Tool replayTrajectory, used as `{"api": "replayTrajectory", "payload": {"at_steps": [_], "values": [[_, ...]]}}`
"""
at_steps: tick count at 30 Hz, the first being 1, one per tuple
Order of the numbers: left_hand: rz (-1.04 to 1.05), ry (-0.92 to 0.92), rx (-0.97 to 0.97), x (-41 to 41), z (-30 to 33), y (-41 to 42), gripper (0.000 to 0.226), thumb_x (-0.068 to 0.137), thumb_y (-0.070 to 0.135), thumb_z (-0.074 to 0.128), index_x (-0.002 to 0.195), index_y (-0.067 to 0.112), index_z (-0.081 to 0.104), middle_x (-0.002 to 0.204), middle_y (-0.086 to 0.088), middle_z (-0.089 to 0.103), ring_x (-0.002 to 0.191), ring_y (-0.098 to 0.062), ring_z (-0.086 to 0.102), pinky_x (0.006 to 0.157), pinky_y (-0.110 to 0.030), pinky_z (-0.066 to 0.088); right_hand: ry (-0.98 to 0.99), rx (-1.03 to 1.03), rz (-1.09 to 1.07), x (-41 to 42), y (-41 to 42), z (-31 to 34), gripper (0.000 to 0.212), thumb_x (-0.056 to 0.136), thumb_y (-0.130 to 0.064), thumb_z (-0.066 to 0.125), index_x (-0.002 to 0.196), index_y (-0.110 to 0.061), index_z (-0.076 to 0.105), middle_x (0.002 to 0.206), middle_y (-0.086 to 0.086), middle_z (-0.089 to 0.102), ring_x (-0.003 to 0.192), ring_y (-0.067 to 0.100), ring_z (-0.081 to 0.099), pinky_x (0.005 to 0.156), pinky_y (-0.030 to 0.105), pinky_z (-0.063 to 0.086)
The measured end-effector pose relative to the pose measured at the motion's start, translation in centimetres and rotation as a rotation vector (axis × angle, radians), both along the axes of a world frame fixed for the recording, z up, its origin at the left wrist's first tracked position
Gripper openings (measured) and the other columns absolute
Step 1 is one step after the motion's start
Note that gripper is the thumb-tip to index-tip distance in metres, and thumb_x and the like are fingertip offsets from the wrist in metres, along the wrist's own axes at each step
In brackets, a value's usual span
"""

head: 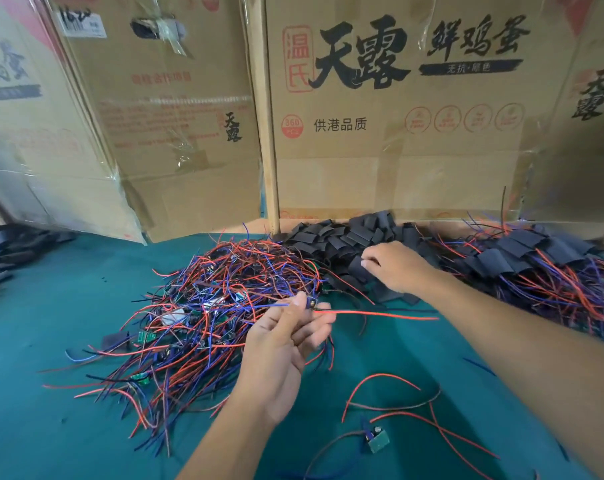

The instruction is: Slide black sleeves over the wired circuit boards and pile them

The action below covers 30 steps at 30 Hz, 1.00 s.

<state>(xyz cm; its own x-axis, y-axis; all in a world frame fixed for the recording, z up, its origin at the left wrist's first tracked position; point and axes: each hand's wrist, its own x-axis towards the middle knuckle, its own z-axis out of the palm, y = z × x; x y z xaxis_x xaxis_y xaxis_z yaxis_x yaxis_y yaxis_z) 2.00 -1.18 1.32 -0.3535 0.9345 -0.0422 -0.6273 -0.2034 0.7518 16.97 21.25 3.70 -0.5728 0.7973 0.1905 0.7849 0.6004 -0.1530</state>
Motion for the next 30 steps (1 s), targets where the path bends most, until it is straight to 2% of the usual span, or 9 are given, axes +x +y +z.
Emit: {"api": "replayTrajectory", "payload": {"at_steps": [3, 7, 11, 15, 18, 21, 24, 26, 30], "values": [[-0.032, -0.127, 0.049, 0.1, 0.7, -0.3, 0.023, 0.070, 0.030, 0.075, 0.080, 0.010, 0.068, 0.085, -0.016, 0.074, 0.070, -0.016, 0.074, 0.058, -0.019, 0.057, 0.270, -0.091, 0.029, 1.5, -4.9, 1.0, 0.025, 0.099, -0.026, 0.053, 0.080, -0.012, 0.062, 0.073, 0.008, 0.066, 0.070, 0.025, 0.063, 0.061, 0.034, 0.043], [-0.119, -0.199, 0.065, 1.6, 1.4, -0.8, 0.041, 0.066, 0.032, 0.077, 0.097, 0.009, 0.062, 0.083, -0.010, 0.074, 0.070, -0.012, 0.073, 0.058, -0.018, 0.057, 0.646, -0.570, 0.145, 2.6, -14.4, -0.7, 0.016, 0.099, -0.013, 0.055, 0.094, 0.000, 0.063, 0.087, 0.022, 0.065, 0.069, 0.019, 0.074, 0.061, 0.038, 0.060], [-0.200, -0.155, 0.050, 3.5, 1.3, -1.6, 0.040, 0.064, 0.031, 0.080, 0.091, 0.008, 0.061, 0.080, -0.013, 0.073, 0.069, -0.015, 0.073, 0.057, -0.019, 0.057, 0.928, -0.810, 0.129, 3.0, -20.2, -2.0, 0.013, 0.096, -0.018, 0.062, 0.098, -0.008, 0.071, 0.087, 0.021, 0.061, 0.074, 0.032, 0.072, 0.074, 0.042, 0.061], [-0.207, -0.151, 0.055, 3.9, 1.3, -1.8, 0.034, 0.064, 0.029, 0.080, 0.084, 0.009, 0.062, 0.080, -0.014, 0.072, 0.069, -0.016, 0.074, 0.057, -0.020, 0.058, 1.254, -1.259, 0.166, 3.3, -21.2, -1.9, 0.014, 0.087, -0.014, 0.067, 0.085, -0.004, 0.058, 0.072, 0.000, 0.063, 0.061, 0.016, 0.065, 0.081, 0.046, 0.060], [-0.200, -0.120, 0.063, 3.6, 1.3, -1.4, 0.028, 0.067, 0.029, 0.078, 0.082, 0.010, 0.064, 0.081, -0.015, 0.072, 0.070, -0.016, 0.074, 0.058, -0.019, 0.058, 1.335, -1.356, 0.164, 3.1, -21.0, -2.6, 0.018, 0.076, -0.016, 0.078, 0.086, -0.009, 0.065, 0.084, 0.015, 0.060, 0.071, 0.019, 0.058, 0.074, 0.037, 0.059], [-0.144, -0.081, 0.077, 3.0, 1.2, -0.7, 0.018, 0.076, 0.026, 0.070, 0.082, 0.011, 0.062, 0.080, -0.014, 0.072, 0.069, -0.016, 0.074, 0.058, -0.019, 0.057, 1.326, -1.220, 0.108, 3.6, -20.1, -3.2, 0.033, 0.072, -0.017, 0.083, 0.099, -0.006, 0.067, 0.096, 0.020, 0.066, 0.088, 0.028, 0.063, 0.072, 0.029, 0.057], [-0.032, -0.031, 0.088, 1.4, 1.1, -0.1, 0.013, 0.080, 0.023, 0.065, 0.083, 0.011, 0.060, 0.077, -0.013, 0.072, 0.069, -0.017, 0.074, 0.060, -0.019, 0.058, 1.006, -0.520, 0.002, 6.2, -17.8, -2.4, 0.024, 0.077, -0.018, 0.082, 0.097, -0.025, 0.071, 0.097, -0.011, 0.074, 0.091, 0.008, 0.069, 0.082, 0.016, 0.050], [0.014, 0.016, 0.107, 0.4, 1.1, 0.0, 0.011, 0.083, 0.022, 0.063, 0.078, 0.012, 0.062, 0.074, -0.011, 0.071, 0.072, -0.018, 0.074, 0.063, -0.020, 0.058, 0.816, -0.179, -0.017, 8.4, -16.3, -1.6, 0.034, 0.076, -0.018, 0.083, 0.097, -0.038, 0.067, 0.097, -0.023, 0.070, 0.090, -0.003, 0.065, 0.082, 0.007, 0.045], [0.026, 0.071, 0.123, -0.6, 0.9, 0.0, 0.018, 0.085, 0.023, 0.063, 0.068, 0.016, 0.067, 0.079, -0.012, 0.072, 0.075, -0.020, 0.074, 0.064, -0.021, 0.058, 0.770, -0.087, 0.110, 10.8, -15.5, -0.9, 0.040, 0.079, -0.013, 0.081, 0.104, -0.040, 0.065, 0.105, -0.023, 0.065, 0.099, 0.002, 0.063, 0.085, 0.007, 0.044]]}}
